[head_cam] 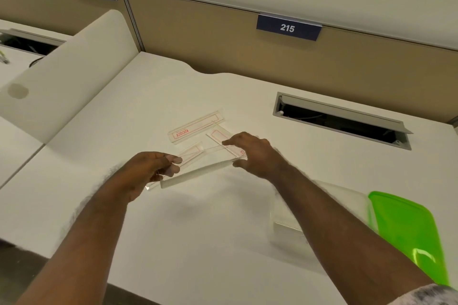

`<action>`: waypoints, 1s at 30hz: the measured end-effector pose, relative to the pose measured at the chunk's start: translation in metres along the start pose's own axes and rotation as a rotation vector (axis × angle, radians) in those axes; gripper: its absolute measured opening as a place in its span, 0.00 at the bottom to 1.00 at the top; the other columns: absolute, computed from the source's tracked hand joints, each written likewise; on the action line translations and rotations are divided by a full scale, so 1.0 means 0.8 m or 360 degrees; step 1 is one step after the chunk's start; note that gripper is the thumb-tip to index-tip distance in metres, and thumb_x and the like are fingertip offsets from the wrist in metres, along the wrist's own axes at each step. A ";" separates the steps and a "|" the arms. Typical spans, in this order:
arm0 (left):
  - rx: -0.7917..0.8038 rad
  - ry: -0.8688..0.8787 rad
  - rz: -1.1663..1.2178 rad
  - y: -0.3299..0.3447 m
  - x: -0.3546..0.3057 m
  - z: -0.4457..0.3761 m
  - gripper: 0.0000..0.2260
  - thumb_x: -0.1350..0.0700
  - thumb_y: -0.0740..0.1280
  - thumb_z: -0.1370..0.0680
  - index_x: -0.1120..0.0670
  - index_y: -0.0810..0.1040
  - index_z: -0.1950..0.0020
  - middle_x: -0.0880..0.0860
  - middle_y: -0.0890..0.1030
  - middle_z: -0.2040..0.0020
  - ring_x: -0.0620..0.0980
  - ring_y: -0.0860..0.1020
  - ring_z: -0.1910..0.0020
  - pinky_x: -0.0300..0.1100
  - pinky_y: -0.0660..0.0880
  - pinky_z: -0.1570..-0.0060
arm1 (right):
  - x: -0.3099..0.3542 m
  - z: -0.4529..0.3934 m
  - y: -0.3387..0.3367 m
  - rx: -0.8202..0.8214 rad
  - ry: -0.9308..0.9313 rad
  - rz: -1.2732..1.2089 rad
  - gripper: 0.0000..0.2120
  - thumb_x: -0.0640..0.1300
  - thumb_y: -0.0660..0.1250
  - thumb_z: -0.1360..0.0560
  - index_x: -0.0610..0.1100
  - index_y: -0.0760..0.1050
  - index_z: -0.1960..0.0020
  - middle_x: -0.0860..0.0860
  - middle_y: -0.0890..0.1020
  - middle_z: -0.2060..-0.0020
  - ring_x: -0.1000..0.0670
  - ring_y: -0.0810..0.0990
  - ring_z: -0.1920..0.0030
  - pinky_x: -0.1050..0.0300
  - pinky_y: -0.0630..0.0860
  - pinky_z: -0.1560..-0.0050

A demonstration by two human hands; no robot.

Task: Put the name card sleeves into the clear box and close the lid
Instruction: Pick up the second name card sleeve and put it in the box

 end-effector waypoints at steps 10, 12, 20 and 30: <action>0.0051 0.0253 0.0077 0.061 -0.043 0.006 0.28 0.32 0.71 0.37 0.50 0.84 0.46 0.49 0.85 0.46 0.50 0.79 0.48 0.47 0.72 0.49 | -0.069 0.097 -0.079 -0.0097 0.0386 -0.0790 0.16 0.46 0.77 0.33 0.55 0.79 0.47 0.55 0.82 0.48 0.56 0.80 0.48 0.61 0.76 0.45; 0.0158 0.0361 -0.0042 0.086 -0.055 0.010 0.29 0.33 0.72 0.37 0.49 0.82 0.43 0.48 0.84 0.46 0.47 0.79 0.47 0.45 0.73 0.50 | -0.084 0.122 -0.086 -0.0113 0.0452 -0.0930 0.15 0.44 0.76 0.32 0.55 0.78 0.48 0.54 0.83 0.49 0.54 0.82 0.49 0.56 0.79 0.46; 0.0316 0.0579 -0.0535 0.183 -0.089 0.017 0.10 0.52 0.69 0.23 0.47 0.81 0.43 0.36 0.83 0.56 0.36 0.78 0.55 0.29 0.73 0.56 | -0.139 0.216 -0.139 -0.0327 0.0582 -0.0819 0.10 0.49 0.72 0.29 0.52 0.81 0.48 0.57 0.85 0.54 0.58 0.82 0.52 0.58 0.76 0.47; 0.0336 0.0877 -0.0814 0.289 -0.106 0.013 0.10 0.52 0.73 0.27 0.43 0.81 0.47 0.45 0.77 0.51 0.41 0.74 0.61 0.26 0.69 0.59 | -0.201 0.304 -0.176 -0.0555 0.0705 -0.0431 0.15 0.62 0.70 0.36 0.59 0.81 0.52 0.59 0.82 0.53 0.59 0.78 0.48 0.59 0.72 0.45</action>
Point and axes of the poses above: each hand's wrist, its own z-axis away from the middle knuckle, its own y-axis out of the palm, x = y × z, the point moved 10 cm from there along -z, towards the middle knuckle
